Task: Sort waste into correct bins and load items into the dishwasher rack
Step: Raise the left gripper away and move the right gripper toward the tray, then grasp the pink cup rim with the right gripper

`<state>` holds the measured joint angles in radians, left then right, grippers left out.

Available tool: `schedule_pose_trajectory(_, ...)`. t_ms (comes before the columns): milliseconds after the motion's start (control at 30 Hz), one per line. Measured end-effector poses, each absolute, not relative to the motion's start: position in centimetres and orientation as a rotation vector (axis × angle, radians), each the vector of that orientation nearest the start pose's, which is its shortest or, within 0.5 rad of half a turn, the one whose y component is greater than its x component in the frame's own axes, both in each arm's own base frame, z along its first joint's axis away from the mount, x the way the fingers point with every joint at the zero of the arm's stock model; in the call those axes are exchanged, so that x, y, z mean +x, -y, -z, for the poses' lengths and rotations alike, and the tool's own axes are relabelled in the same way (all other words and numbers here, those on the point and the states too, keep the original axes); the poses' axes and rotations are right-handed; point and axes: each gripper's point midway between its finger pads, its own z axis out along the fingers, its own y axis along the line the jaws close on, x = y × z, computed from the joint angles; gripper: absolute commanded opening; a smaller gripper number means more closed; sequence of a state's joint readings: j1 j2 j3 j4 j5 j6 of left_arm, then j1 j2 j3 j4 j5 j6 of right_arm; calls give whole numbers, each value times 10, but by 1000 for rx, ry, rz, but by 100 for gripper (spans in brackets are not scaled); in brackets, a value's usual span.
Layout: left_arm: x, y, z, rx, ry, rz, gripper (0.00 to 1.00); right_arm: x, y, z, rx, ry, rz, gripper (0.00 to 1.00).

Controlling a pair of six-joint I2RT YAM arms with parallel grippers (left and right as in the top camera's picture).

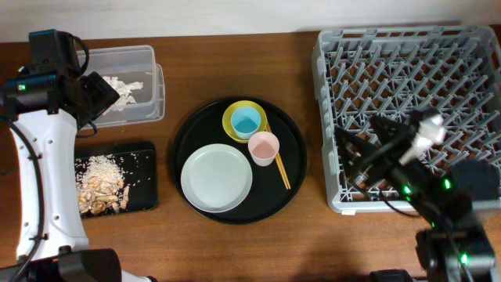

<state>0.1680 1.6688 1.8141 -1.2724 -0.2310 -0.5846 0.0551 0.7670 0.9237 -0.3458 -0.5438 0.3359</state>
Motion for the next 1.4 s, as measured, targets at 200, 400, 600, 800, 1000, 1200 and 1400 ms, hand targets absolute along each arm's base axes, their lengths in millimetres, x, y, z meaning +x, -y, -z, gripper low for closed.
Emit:
schedule_pose_trajectory(200, 371, -104, -253, -1042, -2444, -187, 99, 296, -184, -305, -411, -2174, -674, 98)
schedule_pose_trajectory(400, 370, -104, -253, -1042, -2443, -189, 99, 298, -232, -256, -681, -2594, -350, 98)
schedule_pose_trajectory(600, 370, -104, -253, -1043, -2442, -190, 99, 321, -266, -214, -736, -2713, -289, 98)
schedule_pose_trajectory(800, 370, -104, -253, -1043, -2442, -191, 99, 335, -282, -135, -714, -2891, -237, 75)
schedule_pose_trajectory(1000, 370, -104, -253, -1043, -2442, -190, 99, 341, -288, -91, -645, -2973, -174, 48)
schedule_pose_trajectory(1200, 370, -104, -253, -1043, -2442, -190, 99, 343, -287, -89, -591, -2954, -73, 33)
schedule_pose_trajectory(1400, 370, -104, -253, -1043, -2443, -190, 99, 338, -279, -83, -587, -2977, -22, 37)
